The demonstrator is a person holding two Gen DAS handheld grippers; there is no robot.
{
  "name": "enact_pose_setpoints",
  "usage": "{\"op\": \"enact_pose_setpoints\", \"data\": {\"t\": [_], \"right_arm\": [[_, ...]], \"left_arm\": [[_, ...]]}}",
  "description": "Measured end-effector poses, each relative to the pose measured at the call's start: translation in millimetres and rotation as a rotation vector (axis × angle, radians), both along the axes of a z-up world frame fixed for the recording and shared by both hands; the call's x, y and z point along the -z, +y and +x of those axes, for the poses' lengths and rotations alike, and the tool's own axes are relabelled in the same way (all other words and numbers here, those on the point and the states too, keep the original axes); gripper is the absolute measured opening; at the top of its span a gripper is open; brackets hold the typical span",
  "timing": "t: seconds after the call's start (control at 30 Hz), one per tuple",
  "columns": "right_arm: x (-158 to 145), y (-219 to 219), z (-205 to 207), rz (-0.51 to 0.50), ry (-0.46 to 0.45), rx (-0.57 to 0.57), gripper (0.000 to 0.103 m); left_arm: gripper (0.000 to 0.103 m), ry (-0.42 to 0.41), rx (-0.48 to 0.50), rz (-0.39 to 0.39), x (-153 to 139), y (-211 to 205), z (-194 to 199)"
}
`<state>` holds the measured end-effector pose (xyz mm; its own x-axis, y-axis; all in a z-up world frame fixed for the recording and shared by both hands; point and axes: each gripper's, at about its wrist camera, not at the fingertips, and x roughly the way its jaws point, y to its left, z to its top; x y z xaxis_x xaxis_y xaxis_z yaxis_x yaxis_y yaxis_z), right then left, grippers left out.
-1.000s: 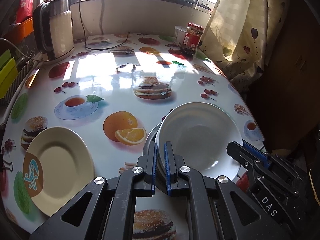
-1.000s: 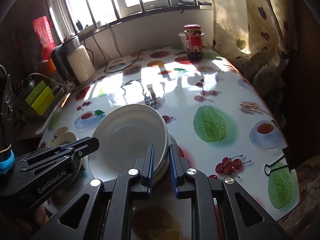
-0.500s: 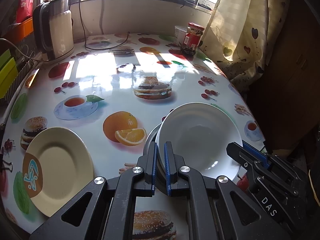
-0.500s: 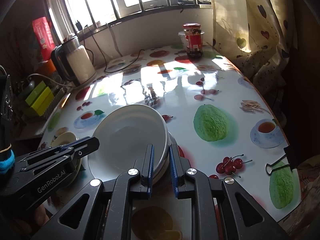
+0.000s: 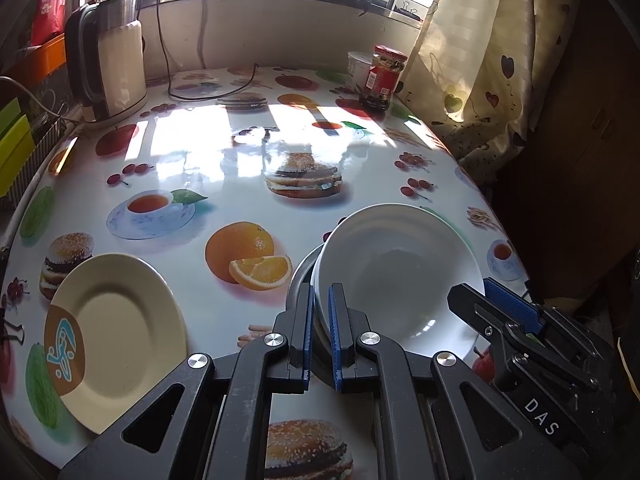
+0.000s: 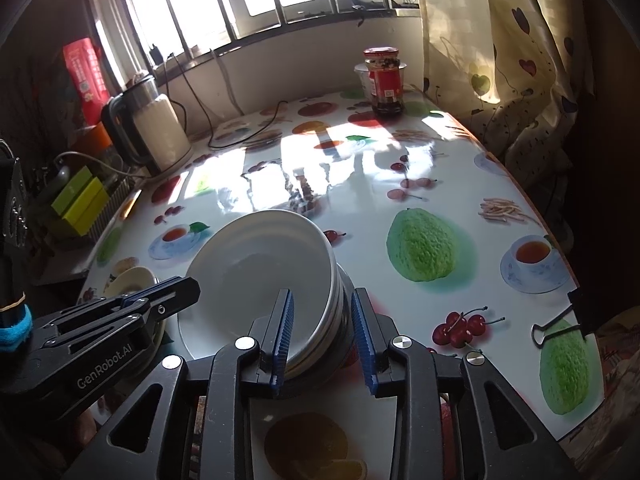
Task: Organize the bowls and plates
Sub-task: 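Open both tools to release the white bowl into the steel bowl, then close both tools on the rim of the steel bowl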
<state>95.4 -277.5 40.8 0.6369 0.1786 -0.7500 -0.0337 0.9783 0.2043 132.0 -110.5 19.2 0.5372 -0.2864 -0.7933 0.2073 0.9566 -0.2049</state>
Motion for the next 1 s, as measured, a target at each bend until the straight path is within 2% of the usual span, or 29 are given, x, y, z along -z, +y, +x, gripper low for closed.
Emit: {"op": "enact_pose_setpoints", "data": {"t": [0.2,0.3,0.43,0.57,0.67,1.0], "right_arm": [[-2,3,-2,0.005,-0.01,0.005,0.039],[-5,3,-5,0.008,-0.019,0.009,0.043],[-10,-1,-9,0.015,-0.035,0.021,0.045],[-15,-5,-15,0.017,-0.053,0.035,0.047],[-18,-10,-20,0.018,-0.066,0.043,0.049],[-16,-38,-33,0.043,-0.086,0.109,0.049]], "left_arm": [[0.013,-0.009,-0.009,-0.007,-2,4,-3],[0.021,-0.017,-0.009,-0.012,-4,7,-5],[0.023,-0.029,-0.017,-0.01,-6,12,-9],[0.041,-0.044,-0.033,-0.011,-8,19,-14],[0.042,-0.07,-0.038,-0.008,-10,26,-21],[0.042,-0.049,-0.107,-0.024,4,52,-31]]}}
